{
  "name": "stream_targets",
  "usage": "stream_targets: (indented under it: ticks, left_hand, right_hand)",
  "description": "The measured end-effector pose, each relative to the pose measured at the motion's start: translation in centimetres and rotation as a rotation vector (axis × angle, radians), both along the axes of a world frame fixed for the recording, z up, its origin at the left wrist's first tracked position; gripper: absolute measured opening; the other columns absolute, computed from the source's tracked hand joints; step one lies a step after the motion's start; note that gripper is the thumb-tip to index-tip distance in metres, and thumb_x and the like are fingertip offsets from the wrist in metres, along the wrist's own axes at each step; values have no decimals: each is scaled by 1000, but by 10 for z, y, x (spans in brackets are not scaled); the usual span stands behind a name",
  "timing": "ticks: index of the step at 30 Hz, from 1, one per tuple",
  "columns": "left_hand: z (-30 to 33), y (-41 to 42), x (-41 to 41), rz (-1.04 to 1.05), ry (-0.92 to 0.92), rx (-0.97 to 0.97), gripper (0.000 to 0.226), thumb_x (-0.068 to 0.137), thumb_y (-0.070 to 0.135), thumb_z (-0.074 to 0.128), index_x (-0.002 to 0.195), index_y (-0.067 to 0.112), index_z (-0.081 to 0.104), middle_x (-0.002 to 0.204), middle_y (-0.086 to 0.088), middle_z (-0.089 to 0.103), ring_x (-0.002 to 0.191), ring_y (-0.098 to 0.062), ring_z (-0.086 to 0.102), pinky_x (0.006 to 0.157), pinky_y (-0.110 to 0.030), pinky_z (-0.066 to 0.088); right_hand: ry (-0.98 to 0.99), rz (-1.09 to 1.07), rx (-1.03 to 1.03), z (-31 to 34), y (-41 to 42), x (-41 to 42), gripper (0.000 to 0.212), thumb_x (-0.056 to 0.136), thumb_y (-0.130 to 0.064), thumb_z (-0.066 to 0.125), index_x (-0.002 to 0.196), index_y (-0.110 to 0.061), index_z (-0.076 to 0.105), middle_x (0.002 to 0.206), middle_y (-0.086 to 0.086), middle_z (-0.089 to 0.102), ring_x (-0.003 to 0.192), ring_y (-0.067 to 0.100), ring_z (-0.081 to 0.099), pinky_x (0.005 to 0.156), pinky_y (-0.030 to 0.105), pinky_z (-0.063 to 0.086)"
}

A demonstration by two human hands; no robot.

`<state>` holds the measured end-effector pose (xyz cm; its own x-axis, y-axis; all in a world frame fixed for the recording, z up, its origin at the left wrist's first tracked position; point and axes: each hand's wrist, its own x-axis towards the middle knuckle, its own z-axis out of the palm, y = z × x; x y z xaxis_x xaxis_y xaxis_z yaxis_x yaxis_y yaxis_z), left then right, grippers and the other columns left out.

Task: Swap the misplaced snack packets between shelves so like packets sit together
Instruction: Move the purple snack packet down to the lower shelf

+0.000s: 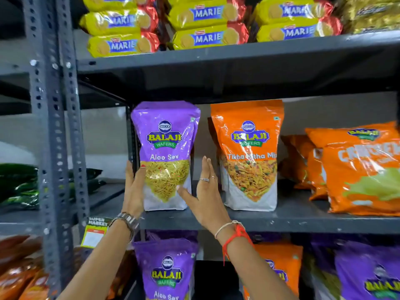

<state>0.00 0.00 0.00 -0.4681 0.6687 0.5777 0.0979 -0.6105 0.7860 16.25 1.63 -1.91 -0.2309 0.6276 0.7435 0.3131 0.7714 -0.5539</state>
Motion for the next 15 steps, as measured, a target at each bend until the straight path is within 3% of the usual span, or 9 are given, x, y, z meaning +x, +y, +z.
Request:
stream_targets:
  ticks: [3, 5, 7, 9, 11, 13, 15]
  left_hand:
    - [1, 12, -14, 47, -21, -68, 59, 92, 34, 37, 143, 19, 12, 152, 7, 18, 138, -10, 20, 113, -29, 12]
    - [1, 21, -22, 23, -43, -147, 69, 82, 55, 42, 141, 25, 22, 145, 13, 27, 133, -11, 27, 113, -35, 15]
    - [-1, 32, -32, -36, -70, -251, 88, 61, 77, 48, 133, 28, 37, 144, 4, 41, 130, -20, 39, 111, -45, 27]
    - [1, 34, -31, -111, -87, -275, 63, 76, 67, 42, 120, 23, 53, 119, -3, 62, 107, -21, 58, 87, -37, 48]
    - [1, 42, -28, -204, -126, -270, 46, 88, 49, 35, 116, 19, 57, 104, -5, 66, 87, -18, 65, 67, -29, 50]
    - [0, 45, -26, -280, -174, -249, 44, 88, 44, 39, 118, 16, 56, 106, -9, 66, 79, -18, 69, 64, -29, 53]
    - [-1, 46, -29, -295, -195, -230, 41, 87, 41, 44, 116, 15, 57, 104, -9, 68, 75, -17, 71, 63, -30, 55]
  right_hand:
    - [26, 22, -59, 6, 16, -12, 99, 83, -39, 64, 148, -11, -6, 161, 7, -3, 149, 20, -3, 111, 20, 1]
    - [33, 36, -121, 9, 27, -20, 104, 81, -38, 67, 147, -6, -6, 161, 11, -2, 149, 21, -3, 110, 19, 0]
    - [36, 63, -174, 9, 36, -26, 103, 79, -38, 69, 148, -3, 1, 161, 11, -1, 149, 22, 1, 113, 21, 2]
    - [32, 81, -203, 9, 45, -29, 97, 77, -41, 70, 145, 1, 16, 161, 11, 3, 149, 23, 9, 115, 21, 6]
    - [54, 103, -252, 7, 51, -32, 92, 75, -40, 73, 140, 3, 23, 157, 13, 19, 145, 25, 24, 119, 29, 16]
    - [76, 151, -319, 7, 54, -33, 91, 75, -34, 75, 141, -5, 20, 146, 12, 40, 132, 23, 42, 111, 32, 32]
    - [86, 187, -374, 7, 55, -35, 75, 76, -31, 75, 133, -11, 30, 133, 10, 55, 122, 22, 53, 99, 29, 40]
